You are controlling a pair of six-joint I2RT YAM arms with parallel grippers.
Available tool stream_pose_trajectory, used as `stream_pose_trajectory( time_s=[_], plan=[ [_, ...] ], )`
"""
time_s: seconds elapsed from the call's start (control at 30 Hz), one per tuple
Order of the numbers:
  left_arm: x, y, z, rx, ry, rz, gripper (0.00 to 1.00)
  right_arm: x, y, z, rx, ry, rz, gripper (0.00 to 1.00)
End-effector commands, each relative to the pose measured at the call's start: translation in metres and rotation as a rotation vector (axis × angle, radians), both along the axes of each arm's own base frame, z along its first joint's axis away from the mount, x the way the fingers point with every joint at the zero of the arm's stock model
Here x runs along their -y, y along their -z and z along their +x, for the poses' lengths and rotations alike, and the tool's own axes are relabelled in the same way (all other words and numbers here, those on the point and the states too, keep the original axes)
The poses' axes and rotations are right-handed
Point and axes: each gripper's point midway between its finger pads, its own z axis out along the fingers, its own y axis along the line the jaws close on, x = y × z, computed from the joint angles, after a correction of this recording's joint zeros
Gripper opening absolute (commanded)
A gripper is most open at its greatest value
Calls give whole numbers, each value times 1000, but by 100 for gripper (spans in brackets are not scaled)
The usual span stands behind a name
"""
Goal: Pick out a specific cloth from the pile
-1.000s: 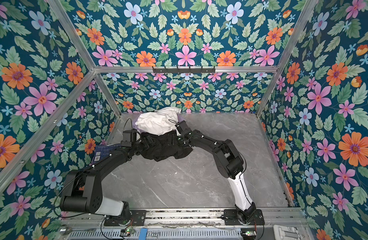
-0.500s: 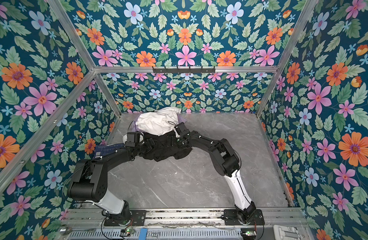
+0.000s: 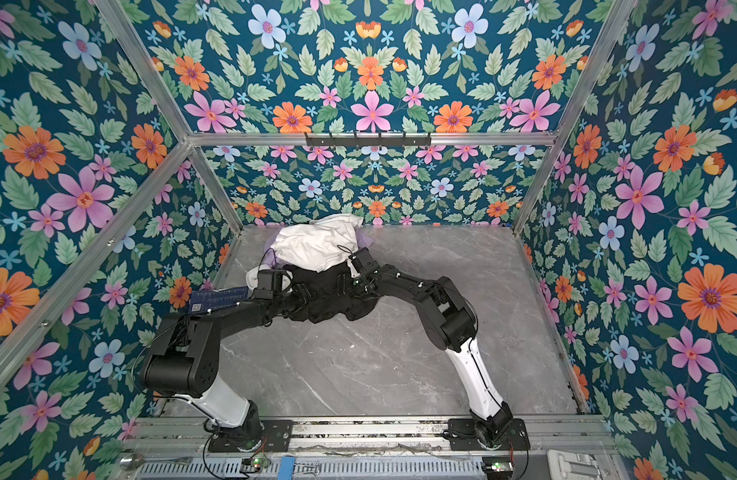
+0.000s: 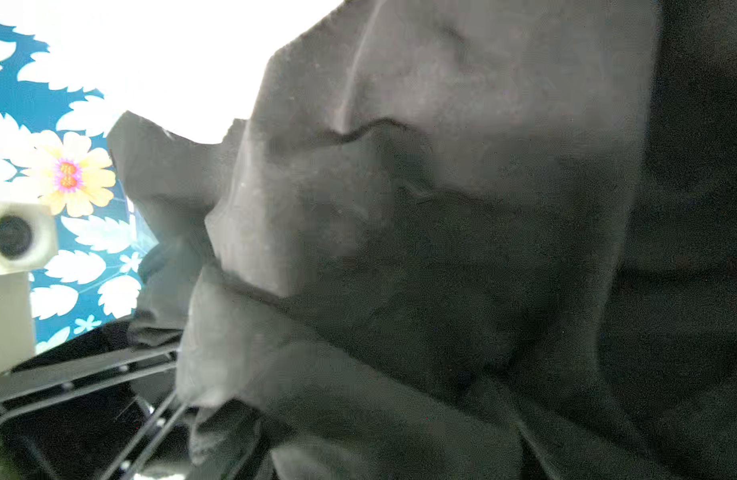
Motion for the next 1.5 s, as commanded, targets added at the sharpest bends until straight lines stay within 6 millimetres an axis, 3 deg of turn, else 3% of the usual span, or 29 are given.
stream_pose_trajectory(
  time_s=[0.0, 0.47, 0.7, 0.97, 1.47],
  plan=[
    [5, -3, 0, 7, 10, -35, 54, -7, -1, -3, -20, -9, 43, 63],
    [14, 0, -7, 0, 46, -65, 20, -13, -9, -5, -11, -8, 117, 24],
    [14, -5, -10, 0, 53, -70, 5, -16, -21, -8, 4, -20, 159, 12],
    [14, -26, -15, 32, 62, -68, 1, -10, -34, -16, 27, -25, 182, 0],
    [32, -54, -37, 64, 118, -63, 0, 8, -56, -37, 58, -21, 201, 0]
  ],
)
